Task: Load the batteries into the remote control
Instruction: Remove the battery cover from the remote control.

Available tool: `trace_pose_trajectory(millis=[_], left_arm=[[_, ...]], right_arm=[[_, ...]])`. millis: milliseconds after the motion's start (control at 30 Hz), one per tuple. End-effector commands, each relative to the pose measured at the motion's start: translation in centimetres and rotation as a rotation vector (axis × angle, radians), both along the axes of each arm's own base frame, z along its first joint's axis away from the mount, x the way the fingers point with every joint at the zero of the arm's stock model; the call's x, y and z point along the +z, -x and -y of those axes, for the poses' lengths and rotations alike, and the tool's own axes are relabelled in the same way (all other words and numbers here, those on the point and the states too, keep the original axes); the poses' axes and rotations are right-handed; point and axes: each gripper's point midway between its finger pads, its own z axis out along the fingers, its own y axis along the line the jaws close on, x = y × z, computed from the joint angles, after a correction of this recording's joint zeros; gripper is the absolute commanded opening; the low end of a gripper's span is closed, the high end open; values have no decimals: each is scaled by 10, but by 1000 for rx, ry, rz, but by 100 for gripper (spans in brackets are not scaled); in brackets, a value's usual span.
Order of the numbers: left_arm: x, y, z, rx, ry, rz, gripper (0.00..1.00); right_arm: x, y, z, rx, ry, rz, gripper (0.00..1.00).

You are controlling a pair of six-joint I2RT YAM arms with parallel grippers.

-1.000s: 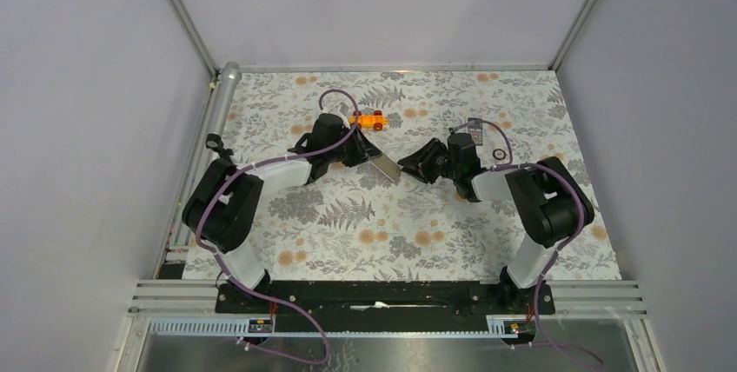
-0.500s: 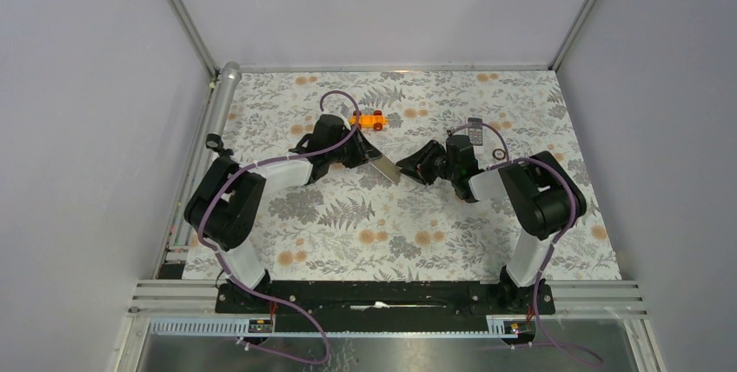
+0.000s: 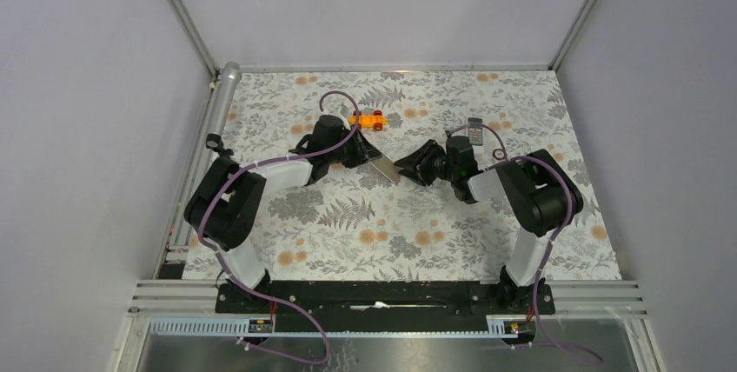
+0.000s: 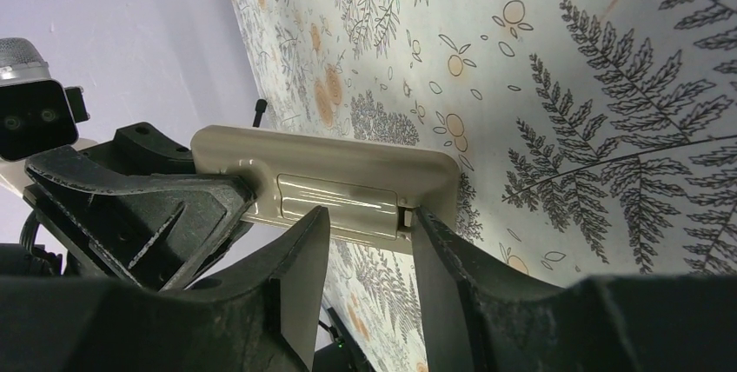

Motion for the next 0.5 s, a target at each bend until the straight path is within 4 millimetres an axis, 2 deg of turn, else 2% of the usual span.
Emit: trace_pose_trajectory(millis=[0,233,467], left_arm=[[0,-1,1,-6,1,27,0],[-2,2,9,-48,29,17,0],[-8,10,15,-73,59,-35,0]], right_arm=[[-5,-1,-2,14,-1,6,49],[-4,2,-14,51,-28,-18,58],[20,3,-31,88,-248,57,60]])
